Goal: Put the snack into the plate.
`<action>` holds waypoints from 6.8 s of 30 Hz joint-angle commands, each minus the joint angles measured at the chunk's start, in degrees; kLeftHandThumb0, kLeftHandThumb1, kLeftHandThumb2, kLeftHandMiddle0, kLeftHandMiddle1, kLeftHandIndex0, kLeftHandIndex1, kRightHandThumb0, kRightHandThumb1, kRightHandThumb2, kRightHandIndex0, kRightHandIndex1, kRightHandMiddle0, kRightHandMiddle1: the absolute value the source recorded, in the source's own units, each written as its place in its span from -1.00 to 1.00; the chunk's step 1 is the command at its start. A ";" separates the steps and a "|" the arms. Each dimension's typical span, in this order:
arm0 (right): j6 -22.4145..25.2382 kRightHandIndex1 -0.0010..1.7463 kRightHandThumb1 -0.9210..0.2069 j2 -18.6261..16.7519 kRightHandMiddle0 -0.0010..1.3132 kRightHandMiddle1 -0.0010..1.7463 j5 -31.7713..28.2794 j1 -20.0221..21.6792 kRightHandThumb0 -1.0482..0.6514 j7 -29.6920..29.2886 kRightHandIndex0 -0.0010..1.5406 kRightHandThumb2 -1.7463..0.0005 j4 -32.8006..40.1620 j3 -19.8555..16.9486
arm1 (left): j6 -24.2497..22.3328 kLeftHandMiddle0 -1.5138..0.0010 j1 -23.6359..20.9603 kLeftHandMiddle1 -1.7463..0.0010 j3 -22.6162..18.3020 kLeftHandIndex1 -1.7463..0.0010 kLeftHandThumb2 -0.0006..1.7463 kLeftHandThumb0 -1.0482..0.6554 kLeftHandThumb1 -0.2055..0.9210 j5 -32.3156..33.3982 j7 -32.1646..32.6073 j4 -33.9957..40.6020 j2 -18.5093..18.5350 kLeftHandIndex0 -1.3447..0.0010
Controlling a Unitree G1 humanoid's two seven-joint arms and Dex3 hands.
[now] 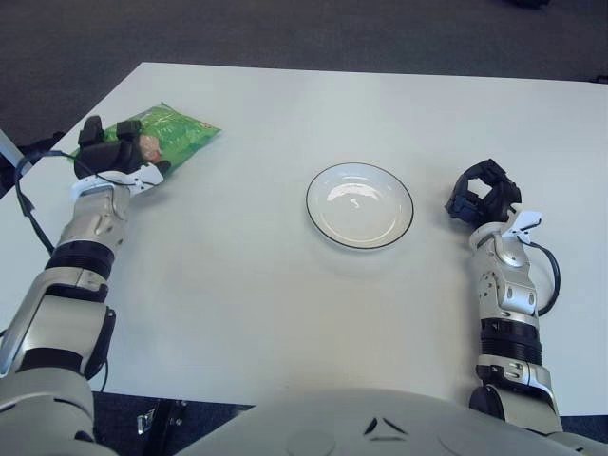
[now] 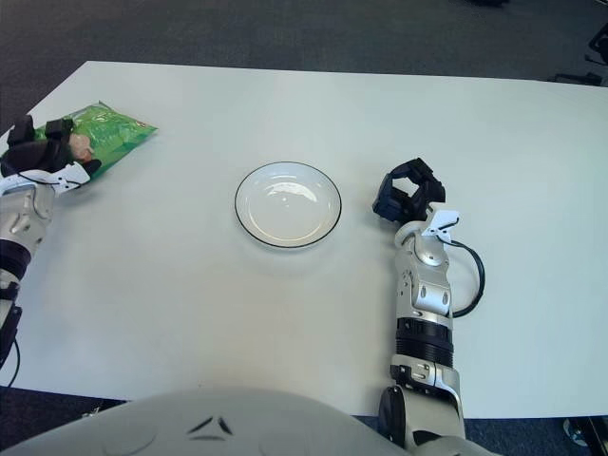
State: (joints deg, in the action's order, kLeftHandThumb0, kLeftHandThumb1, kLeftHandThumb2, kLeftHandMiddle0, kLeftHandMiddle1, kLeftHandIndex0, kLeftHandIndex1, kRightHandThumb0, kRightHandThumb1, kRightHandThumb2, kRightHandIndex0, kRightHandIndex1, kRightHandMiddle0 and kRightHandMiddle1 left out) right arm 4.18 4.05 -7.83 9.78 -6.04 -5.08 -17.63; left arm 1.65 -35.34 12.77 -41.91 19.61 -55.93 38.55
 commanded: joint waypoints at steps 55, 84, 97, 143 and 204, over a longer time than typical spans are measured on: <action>0.61 1.00 0.12 -1.40 -0.03 1.00 -0.83 -6.69 -0.35 0.64 0.69 -0.55 -0.93 -0.39 | 9.08 0.61 -4.23 -0.99 6.75 -1.00 0.71 0.59 -0.33 5.92 18.68 -16.20 -7.70 0.43; 0.06 1.00 0.14 -0.49 -0.01 1.00 -0.15 -7.00 -0.35 1.67 0.70 -0.57 -1.09 -0.04 | 10.34 -0.02 -4.90 -1.00 5.87 -1.00 0.78 0.88 -0.42 7.34 20.11 -7.81 -6.76 -0.56; -0.33 1.00 0.15 -0.07 -0.01 1.00 0.13 -6.65 -0.35 1.66 0.71 -0.57 -1.96 0.12 | 6.89 -0.10 0.42 -1.00 2.91 -1.00 0.88 0.92 -0.54 5.98 18.03 16.24 -5.41 -0.68; -4.84 1.00 0.15 0.20 -0.01 1.00 0.89 -6.16 -0.35 2.01 0.69 -0.57 -5.20 0.86 | 7.11 -0.21 -7.52 -1.00 -0.62 -1.00 1.00 0.99 -0.69 4.67 -0.17 43.65 -15.77 -0.79; -1.21 1.00 0.11 -0.71 -0.04 1.00 0.46 -6.61 -0.34 0.18 0.66 -0.54 -1.87 2.74 | 16.03 -0.16 1.64 -1.00 7.19 -1.00 0.94 0.96 -0.62 5.87 -12.02 50.89 -28.65 -0.70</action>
State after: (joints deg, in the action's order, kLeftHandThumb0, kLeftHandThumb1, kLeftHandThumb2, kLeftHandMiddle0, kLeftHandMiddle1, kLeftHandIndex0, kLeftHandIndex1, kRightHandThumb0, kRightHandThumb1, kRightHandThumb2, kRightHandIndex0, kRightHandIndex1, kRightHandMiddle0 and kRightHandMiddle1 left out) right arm 2.31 5.63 -7.37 8.67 -5.39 -4.92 -15.06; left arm 16.71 -34.21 19.43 -35.37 7.49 -4.82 9.90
